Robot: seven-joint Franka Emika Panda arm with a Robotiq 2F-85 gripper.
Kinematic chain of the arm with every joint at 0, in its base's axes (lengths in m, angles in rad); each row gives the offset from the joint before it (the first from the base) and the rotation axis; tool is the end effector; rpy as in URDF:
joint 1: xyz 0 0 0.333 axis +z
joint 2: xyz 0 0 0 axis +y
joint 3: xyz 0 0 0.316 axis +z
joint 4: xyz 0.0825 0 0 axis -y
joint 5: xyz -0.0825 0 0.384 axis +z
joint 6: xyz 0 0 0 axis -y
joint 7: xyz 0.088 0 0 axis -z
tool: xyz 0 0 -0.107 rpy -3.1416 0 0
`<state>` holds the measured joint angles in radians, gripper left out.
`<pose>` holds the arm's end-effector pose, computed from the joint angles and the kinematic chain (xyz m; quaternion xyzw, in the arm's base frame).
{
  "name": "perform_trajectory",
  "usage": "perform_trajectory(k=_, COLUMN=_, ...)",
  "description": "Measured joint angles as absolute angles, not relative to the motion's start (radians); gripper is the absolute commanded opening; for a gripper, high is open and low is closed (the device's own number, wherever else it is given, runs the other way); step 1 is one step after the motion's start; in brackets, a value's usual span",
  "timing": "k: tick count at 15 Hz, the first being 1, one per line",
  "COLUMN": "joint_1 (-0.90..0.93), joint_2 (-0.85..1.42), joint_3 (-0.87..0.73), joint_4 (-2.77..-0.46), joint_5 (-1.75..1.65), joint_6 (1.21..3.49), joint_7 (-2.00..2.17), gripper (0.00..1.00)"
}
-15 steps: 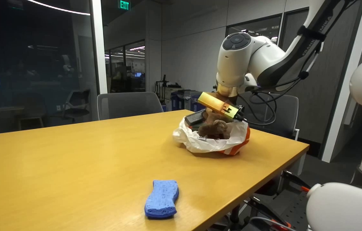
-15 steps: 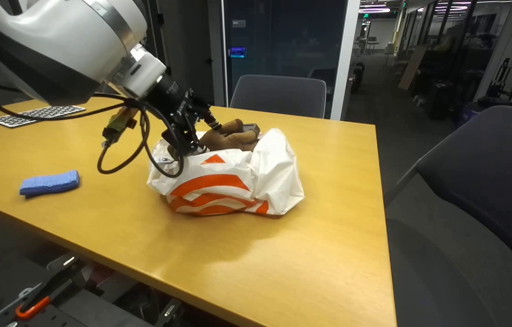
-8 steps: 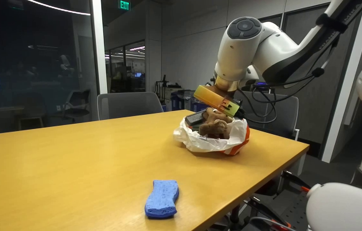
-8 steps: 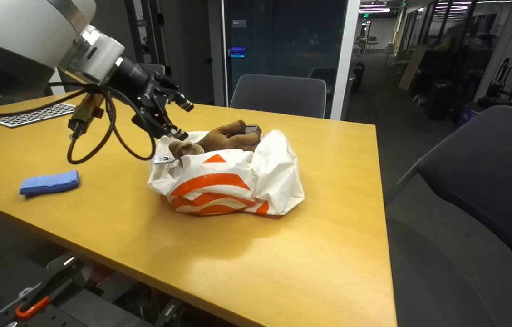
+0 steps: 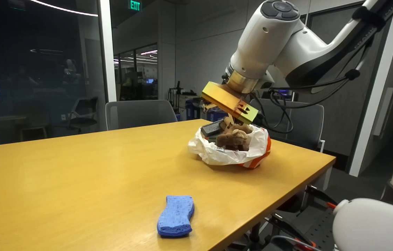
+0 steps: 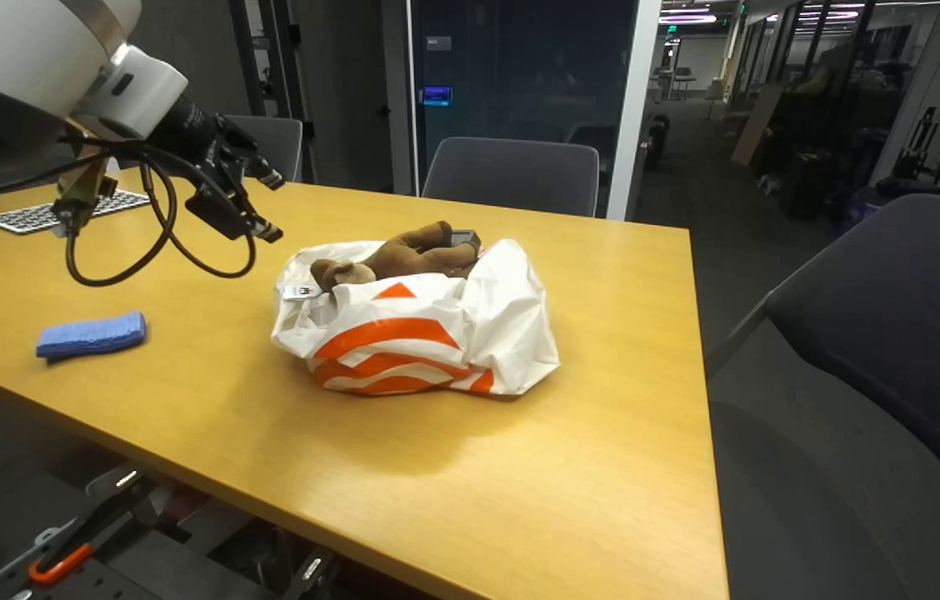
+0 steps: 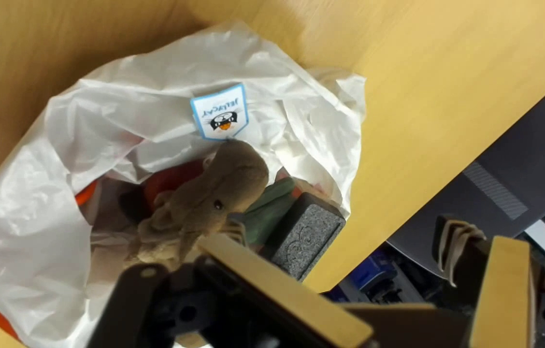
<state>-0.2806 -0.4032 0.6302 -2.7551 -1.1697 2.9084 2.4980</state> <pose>0.3535 0.1738 0.3325 -0.8093 0.4535 -0.3641 0.0826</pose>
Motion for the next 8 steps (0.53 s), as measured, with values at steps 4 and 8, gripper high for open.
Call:
perform_trajectory(k=4, joint_1=-0.281, joint_2=-0.398, joint_3=0.626, joint_4=-2.755, joint_5=-1.170, joint_6=2.912, joint_7=2.492, gripper=1.00)
perform_trajectory(k=8, joint_1=-0.275, joint_2=-0.384, joint_3=0.636, joint_4=-2.759, joint_5=-1.170, joint_6=2.913, joint_7=2.489, gripper=1.00)
